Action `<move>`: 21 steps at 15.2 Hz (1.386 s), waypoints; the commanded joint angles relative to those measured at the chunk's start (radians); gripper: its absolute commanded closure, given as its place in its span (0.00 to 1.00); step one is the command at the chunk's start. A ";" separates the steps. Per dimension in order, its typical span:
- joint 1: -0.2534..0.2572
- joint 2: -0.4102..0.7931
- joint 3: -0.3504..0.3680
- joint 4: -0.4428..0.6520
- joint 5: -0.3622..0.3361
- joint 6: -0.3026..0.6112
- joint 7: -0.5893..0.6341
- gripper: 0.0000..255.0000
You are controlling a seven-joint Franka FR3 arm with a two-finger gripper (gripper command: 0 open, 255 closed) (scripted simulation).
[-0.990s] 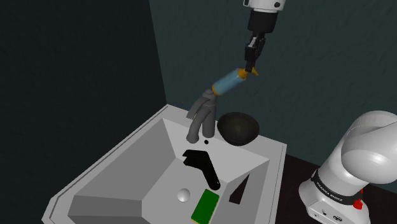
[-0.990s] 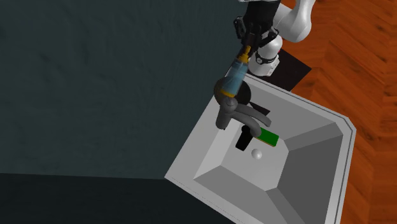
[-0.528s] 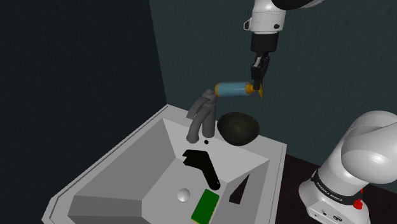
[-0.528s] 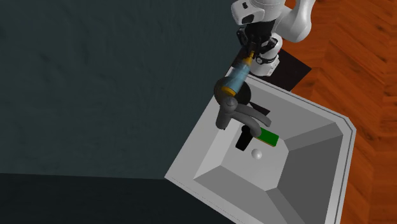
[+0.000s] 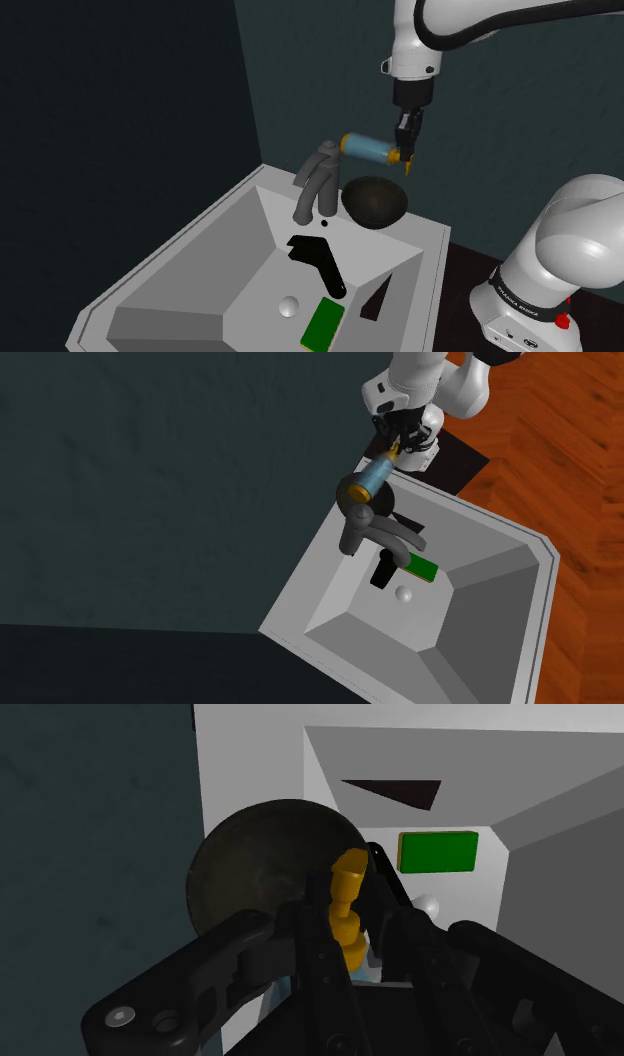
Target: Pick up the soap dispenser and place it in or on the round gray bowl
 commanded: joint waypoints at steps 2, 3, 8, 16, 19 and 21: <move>-0.012 0.006 0.004 -0.040 0.005 0.262 -0.019 1.00; -0.014 0.006 0.007 -0.052 0.007 0.276 -0.021 1.00; -0.032 0.006 0.022 -0.058 0.017 0.280 -0.030 1.00; -0.056 0.031 0.010 -0.029 0.003 0.273 -0.058 0.00; -0.045 -0.003 0.023 0.004 0.016 0.210 -0.033 0.00; -0.047 -0.004 0.016 0.062 0.011 0.150 -0.032 0.00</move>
